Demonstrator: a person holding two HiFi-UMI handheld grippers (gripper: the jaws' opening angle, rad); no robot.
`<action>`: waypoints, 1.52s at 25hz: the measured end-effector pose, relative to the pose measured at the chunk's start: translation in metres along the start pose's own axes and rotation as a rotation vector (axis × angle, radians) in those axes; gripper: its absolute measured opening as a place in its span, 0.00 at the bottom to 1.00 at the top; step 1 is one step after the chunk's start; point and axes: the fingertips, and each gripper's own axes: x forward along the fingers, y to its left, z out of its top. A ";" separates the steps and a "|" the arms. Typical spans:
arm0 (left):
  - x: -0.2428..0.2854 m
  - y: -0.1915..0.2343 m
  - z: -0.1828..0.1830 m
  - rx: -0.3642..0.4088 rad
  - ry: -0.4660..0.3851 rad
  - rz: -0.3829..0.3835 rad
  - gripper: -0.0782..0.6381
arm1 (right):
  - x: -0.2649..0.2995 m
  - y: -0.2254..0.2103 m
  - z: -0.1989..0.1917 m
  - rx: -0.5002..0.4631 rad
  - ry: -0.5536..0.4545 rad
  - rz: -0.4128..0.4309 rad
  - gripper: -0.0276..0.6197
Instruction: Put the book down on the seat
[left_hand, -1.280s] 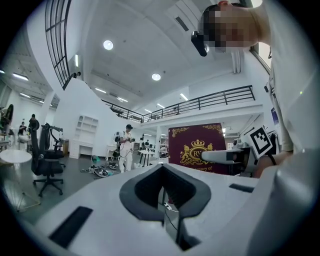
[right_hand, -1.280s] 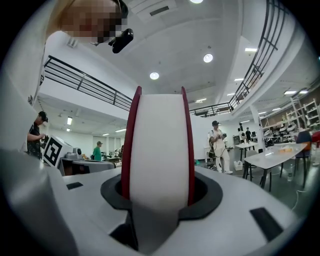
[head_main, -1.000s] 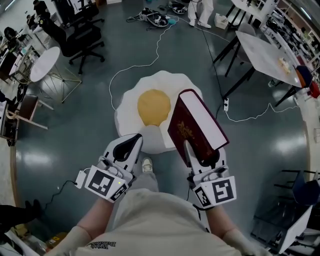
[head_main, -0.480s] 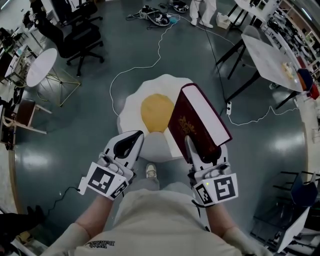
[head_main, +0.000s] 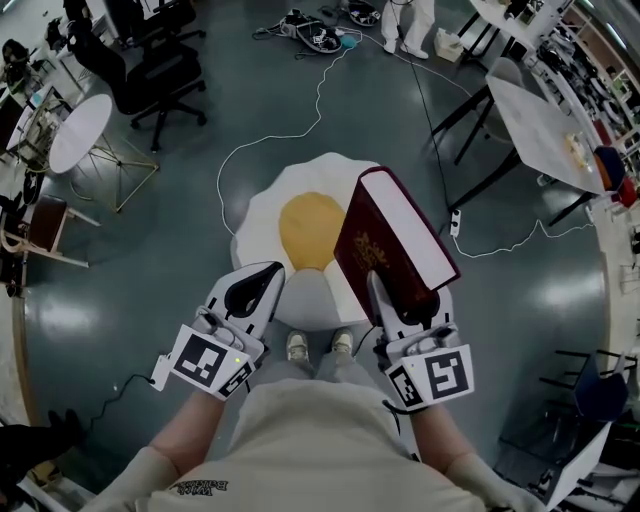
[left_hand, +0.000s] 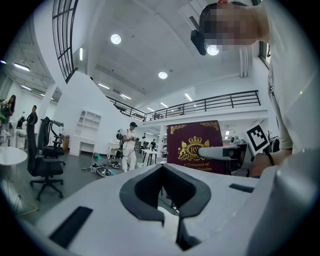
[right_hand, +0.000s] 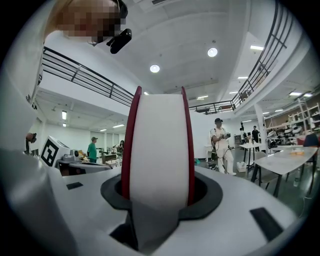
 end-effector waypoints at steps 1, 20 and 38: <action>0.003 0.001 0.000 0.000 0.001 0.006 0.11 | 0.002 -0.003 0.001 0.000 0.000 0.004 0.36; 0.056 0.043 -0.049 -0.038 0.048 0.142 0.11 | 0.069 -0.058 -0.069 -0.080 0.162 0.090 0.36; 0.113 0.156 -0.359 -0.186 0.248 0.313 0.11 | 0.215 -0.083 -0.397 -0.184 0.485 0.259 0.36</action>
